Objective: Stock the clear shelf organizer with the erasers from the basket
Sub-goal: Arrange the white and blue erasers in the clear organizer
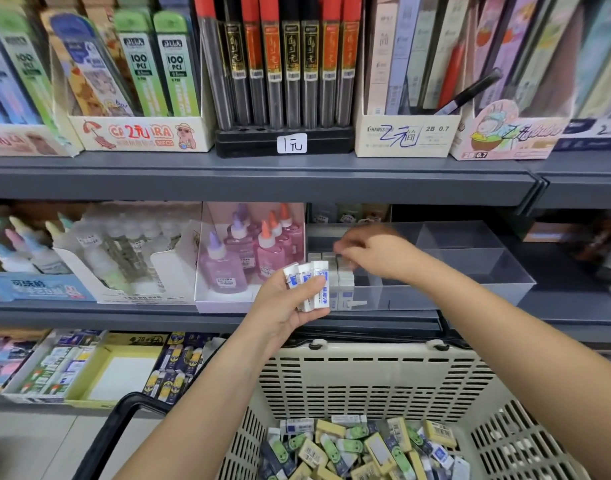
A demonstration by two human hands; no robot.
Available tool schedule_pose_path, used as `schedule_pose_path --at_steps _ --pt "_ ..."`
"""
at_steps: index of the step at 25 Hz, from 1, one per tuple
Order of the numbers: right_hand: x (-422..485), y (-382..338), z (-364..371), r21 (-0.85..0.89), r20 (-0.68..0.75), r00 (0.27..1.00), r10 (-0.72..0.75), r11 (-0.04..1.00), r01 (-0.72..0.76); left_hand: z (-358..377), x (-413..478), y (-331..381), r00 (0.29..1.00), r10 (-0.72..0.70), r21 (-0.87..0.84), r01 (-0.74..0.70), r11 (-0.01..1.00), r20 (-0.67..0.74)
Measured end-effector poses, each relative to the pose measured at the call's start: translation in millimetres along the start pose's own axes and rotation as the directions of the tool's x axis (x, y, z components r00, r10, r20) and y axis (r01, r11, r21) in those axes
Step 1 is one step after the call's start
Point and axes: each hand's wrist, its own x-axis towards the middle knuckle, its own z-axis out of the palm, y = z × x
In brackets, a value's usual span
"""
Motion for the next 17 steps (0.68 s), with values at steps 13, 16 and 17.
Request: schedule_pose_path --at_steps 13,16,17 --pt "-6 21 -13 0.524 -0.222 0.946 0.237 0.847 -0.090 -1 0 -1 0.992 -0.020 -0.039 0.015 0.999 -0.125" --pt "1 29 -8 0.338 -0.295 0.939 0.180 0.938 -0.074 -4 -2 -5 0.990 -0.027 -0.042 0.021 0.999 -0.137" --pt "2 30 -5 0.299 -0.292 0.942 0.166 0.951 -0.075 -4 -2 -5 0.990 -0.028 -0.042 0.022 0.999 -0.136"
